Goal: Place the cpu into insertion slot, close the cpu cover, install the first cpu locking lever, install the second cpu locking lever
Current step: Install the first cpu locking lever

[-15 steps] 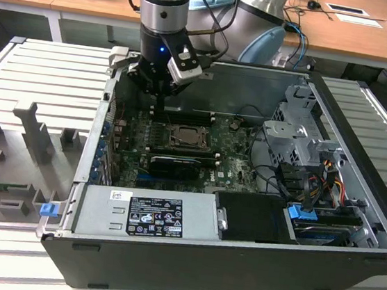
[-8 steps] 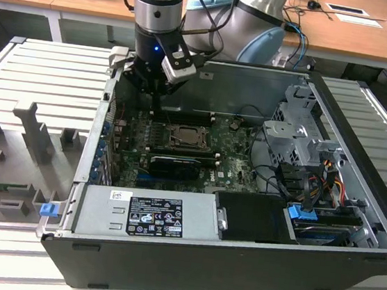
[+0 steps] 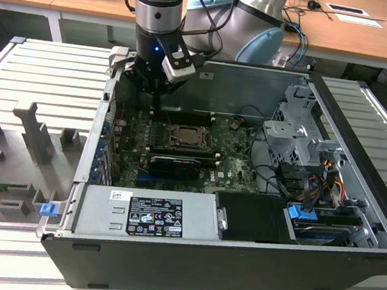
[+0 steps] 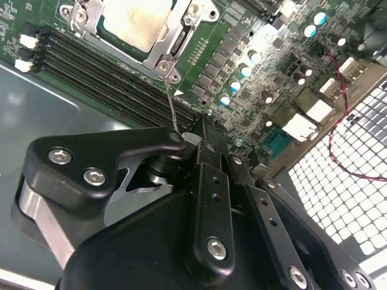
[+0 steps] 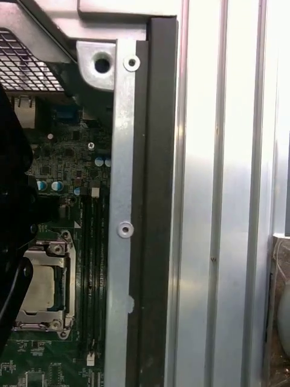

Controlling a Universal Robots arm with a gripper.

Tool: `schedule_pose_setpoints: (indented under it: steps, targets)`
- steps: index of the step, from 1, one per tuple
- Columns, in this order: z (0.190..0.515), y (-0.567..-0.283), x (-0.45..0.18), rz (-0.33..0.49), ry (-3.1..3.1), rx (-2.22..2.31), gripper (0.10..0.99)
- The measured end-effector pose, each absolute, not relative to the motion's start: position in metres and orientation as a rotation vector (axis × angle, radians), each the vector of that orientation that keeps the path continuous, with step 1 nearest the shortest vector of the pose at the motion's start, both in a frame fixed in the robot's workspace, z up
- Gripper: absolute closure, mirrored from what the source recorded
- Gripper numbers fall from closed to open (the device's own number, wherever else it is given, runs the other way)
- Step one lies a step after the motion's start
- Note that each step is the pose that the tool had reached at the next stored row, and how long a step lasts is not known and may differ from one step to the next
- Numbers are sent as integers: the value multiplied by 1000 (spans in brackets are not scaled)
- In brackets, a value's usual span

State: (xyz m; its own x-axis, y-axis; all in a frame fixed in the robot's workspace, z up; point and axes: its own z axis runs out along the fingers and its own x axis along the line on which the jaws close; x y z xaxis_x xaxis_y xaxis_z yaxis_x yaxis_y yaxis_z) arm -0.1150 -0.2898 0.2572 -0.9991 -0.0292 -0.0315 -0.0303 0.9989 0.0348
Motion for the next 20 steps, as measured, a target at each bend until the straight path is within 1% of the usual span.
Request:
schedule_pose_setpoints:
  steps: [7, 17, 20]
  targets:
    - [256, -285, -103, 52, 3110, -46, 980]
    - [253, -284, -49, 52, 3110, -46, 980]
    - [252, -284, -43, 79, 3109, -46, 980]
